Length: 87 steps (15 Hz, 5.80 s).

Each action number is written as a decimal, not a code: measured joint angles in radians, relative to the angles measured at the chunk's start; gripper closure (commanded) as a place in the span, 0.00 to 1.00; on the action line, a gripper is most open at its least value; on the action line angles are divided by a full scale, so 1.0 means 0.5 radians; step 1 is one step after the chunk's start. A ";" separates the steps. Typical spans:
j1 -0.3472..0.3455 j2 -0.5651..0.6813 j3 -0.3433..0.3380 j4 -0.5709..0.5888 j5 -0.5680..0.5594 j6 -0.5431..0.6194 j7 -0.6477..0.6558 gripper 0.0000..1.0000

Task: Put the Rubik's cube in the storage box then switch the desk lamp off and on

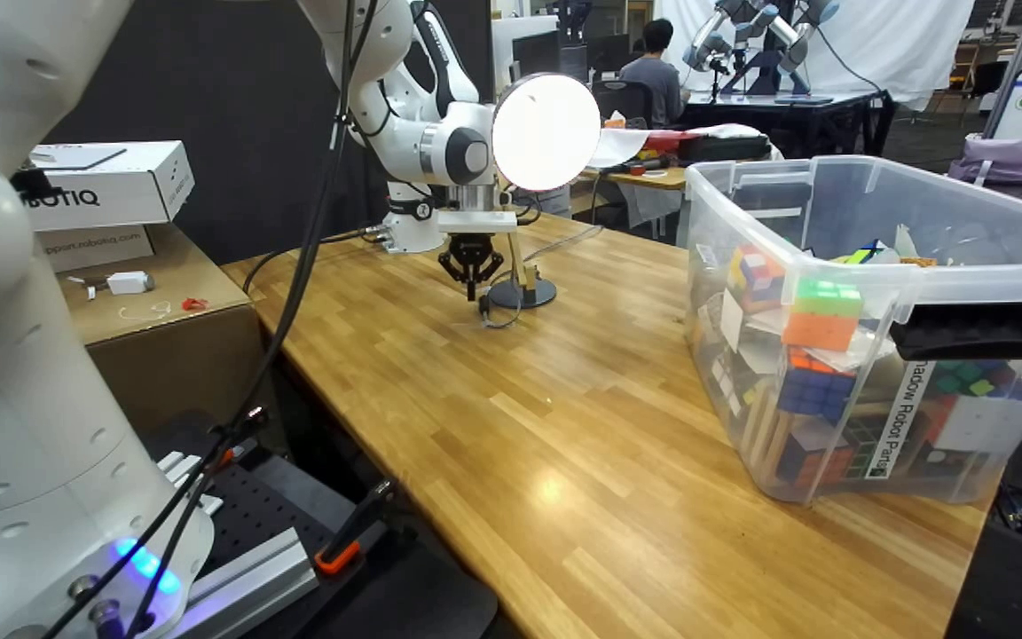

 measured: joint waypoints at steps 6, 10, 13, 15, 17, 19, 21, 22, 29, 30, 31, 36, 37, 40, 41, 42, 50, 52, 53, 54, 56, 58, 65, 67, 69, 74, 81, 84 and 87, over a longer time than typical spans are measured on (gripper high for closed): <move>-0.006 -0.006 0.000 0.035 -0.001 0.000 -0.091 1.00; -0.011 -0.006 0.000 0.045 -0.001 0.000 -0.132 0.99; -0.009 -0.003 0.001 0.044 0.000 -0.001 -0.128 0.99; -0.009 -0.003 0.001 0.044 0.000 -0.001 -0.128 0.99; -0.009 -0.003 0.001 0.044 0.000 -0.001 -0.128 0.99; -0.009 -0.003 0.001 0.044 0.000 -0.001 -0.128 0.99; -0.009 -0.003 0.001 0.044 0.000 -0.001 -0.128 0.99; -0.009 -0.003 0.001 0.044 0.000 -0.001 -0.127 0.99; -0.009 -0.002 0.001 0.043 0.000 -0.001 -0.126 1.00; -0.009 0.002 0.000 0.043 -0.002 -0.001 -0.126 1.00; -0.009 0.007 -0.001 0.043 -0.005 -0.001 -0.126 1.00; 0.002 0.060 -0.001 0.088 -0.063 -0.001 -0.125 1.00; 0.004 0.068 -0.002 0.102 -0.074 -0.001 -0.125 1.00; 0.006 0.092 -0.004 0.160 -0.109 -0.002 -0.125 1.00; 0.007 0.101 -0.006 0.177 -0.117 -0.003 -0.125 1.00; 0.008 0.107 -0.007 0.190 -0.122 -0.004 -0.125 1.00; 0.038 0.182 -0.007 0.286 -0.126 -0.010 -0.125 1.00; 0.044 0.201 -0.007 0.309 -0.126 -0.012 -0.125 1.00; 0.046 0.206 -0.007 0.315 -0.126 -0.013 -0.125 1.00; 0.046 0.207 -0.007 0.317 -0.126 -0.016 -0.125 1.00; 0.047 0.207 -0.007 0.320 -0.126 -0.024 -0.125 1.00; 0.048 0.207 -0.007 0.324 -0.128 -0.034 -0.125 1.00; 0.050 0.207 -0.007 0.328 -0.130 -0.067 -0.125 1.00; 0.050 0.207 -0.007 0.327 -0.130 -0.074 -0.125 1.00; 0.051 0.207 -0.007 0.325 -0.130 -0.078 -0.125 1.00; 0.054 0.207 -0.007 0.325 -0.130 -0.082 -0.125 1.00; 0.054 0.206 -0.007 0.324 -0.130 -0.083 -0.125 1.00; 0.052 0.204 -0.009 0.322 -0.130 -0.083 -0.125 1.00; 0.050 0.200 -0.012 0.317 -0.130 -0.083 -0.125 1.00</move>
